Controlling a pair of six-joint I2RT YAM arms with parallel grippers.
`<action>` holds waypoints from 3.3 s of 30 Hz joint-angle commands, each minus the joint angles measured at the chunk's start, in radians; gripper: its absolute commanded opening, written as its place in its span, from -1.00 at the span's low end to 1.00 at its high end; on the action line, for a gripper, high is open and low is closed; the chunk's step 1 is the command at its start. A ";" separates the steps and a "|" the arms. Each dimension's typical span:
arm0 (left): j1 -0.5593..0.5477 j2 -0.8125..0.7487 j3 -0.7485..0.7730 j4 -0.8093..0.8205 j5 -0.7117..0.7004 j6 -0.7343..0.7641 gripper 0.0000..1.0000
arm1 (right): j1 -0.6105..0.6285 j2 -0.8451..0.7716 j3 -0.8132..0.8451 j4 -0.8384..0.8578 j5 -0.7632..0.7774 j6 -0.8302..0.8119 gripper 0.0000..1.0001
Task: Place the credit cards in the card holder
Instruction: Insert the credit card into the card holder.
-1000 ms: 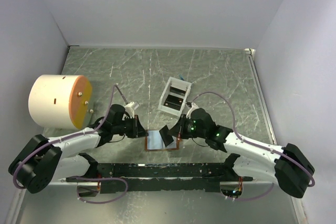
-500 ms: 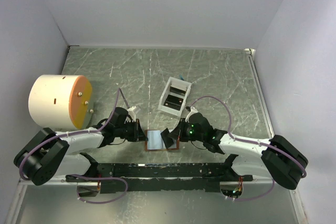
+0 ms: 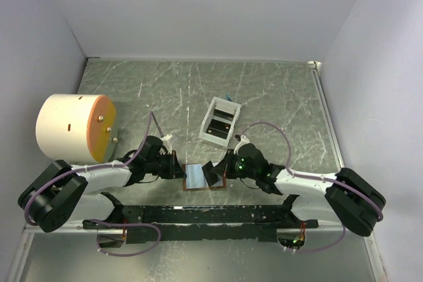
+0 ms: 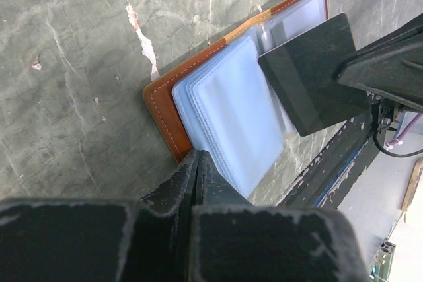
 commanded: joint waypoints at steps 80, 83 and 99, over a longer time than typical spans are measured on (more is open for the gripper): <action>-0.074 0.023 -0.012 0.016 -0.089 -0.023 -0.86 | 0.006 0.123 -0.111 0.276 0.065 0.092 -1.00; -0.079 0.027 -0.012 0.018 -0.090 -0.024 -0.86 | 0.006 0.133 -0.115 0.286 0.066 0.099 -1.00; -0.092 0.035 -0.004 0.014 -0.104 -0.026 -0.86 | 0.037 0.067 -0.015 0.008 0.130 0.019 -0.45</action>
